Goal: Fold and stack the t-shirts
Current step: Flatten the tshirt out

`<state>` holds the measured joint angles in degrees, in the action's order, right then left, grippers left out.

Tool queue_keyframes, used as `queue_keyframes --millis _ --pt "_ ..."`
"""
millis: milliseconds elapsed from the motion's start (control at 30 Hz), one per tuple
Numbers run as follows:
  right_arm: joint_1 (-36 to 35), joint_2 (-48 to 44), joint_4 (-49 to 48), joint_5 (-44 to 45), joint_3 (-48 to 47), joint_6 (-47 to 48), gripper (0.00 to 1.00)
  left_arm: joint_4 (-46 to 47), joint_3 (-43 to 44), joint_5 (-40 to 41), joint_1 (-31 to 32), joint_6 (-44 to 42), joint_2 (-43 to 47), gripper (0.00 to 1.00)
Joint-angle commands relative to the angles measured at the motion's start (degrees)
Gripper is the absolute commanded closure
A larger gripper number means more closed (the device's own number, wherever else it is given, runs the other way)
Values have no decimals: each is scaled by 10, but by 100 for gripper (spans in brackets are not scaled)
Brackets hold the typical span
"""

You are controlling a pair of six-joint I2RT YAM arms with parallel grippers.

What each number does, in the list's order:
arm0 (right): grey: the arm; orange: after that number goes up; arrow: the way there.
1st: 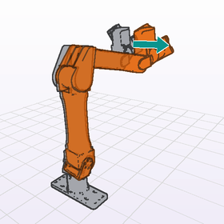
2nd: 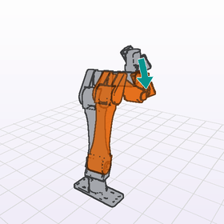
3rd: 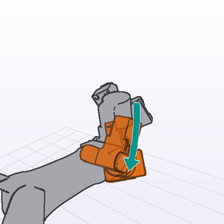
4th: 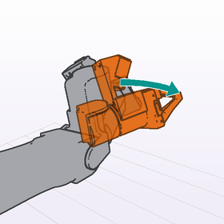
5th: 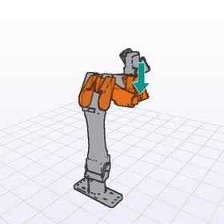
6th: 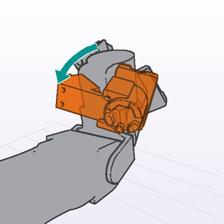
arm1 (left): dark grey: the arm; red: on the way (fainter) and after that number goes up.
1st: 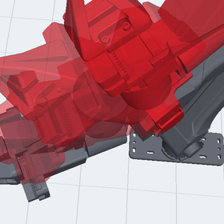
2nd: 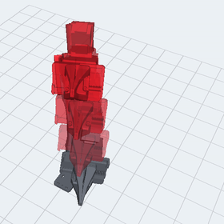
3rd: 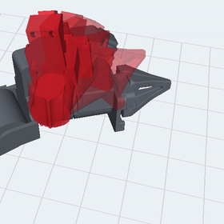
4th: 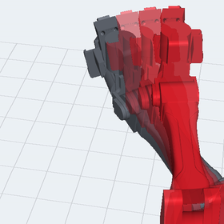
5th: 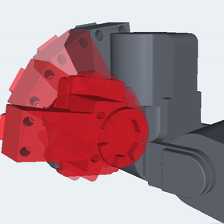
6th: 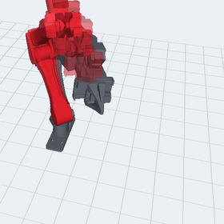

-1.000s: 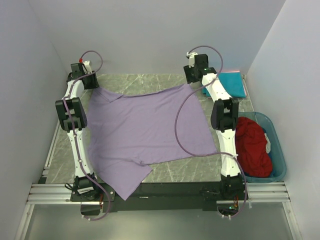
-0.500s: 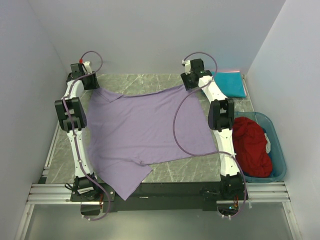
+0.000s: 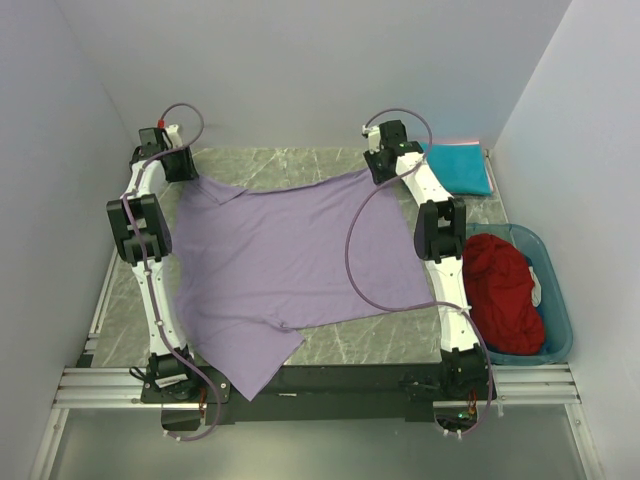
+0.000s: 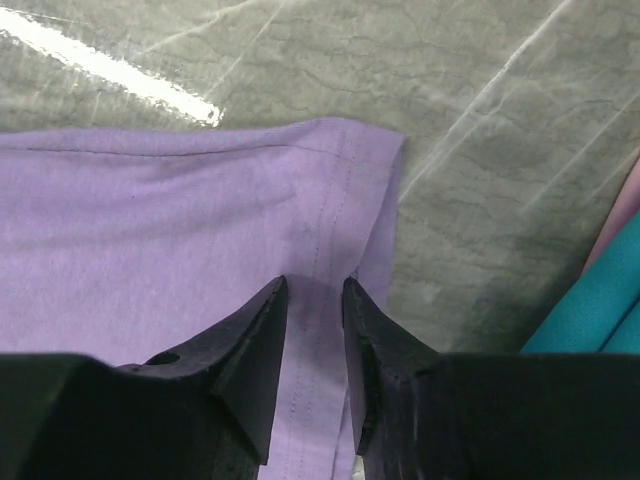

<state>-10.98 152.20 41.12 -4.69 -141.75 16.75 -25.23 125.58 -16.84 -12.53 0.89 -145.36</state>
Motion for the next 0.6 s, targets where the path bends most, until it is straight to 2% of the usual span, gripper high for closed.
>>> queue_keyframes --millis 0,167,200,267,367,467,533,567 --pt "9 9 40 -14 -16 6 64 -26 -9 -15 -2 -2 39 54" --pt "12 8 78 -26 -12 10 68 -34 -4 -21 -3 0 38 55" --pt "13 5 85 -29 0 12 74 -41 -4 -28 -3 -2 38 57" --pt "12 -7 102 -32 30 12 81 -47 -5 -28 -3 -3 39 60" --pt "17 -10 112 -20 25 -4 81 -60 -10 -27 -4 -3 38 64" --pt "16 -18 123 -4 27 -12 76 -76 -12 -23 -4 -3 37 66" --pt "15 -23 133 1 27 -15 70 -82 -15 -20 -2 -26 39 66" --pt "10 -28 135 9 28 -14 63 -85 -18 -20 -3 -29 39 67"
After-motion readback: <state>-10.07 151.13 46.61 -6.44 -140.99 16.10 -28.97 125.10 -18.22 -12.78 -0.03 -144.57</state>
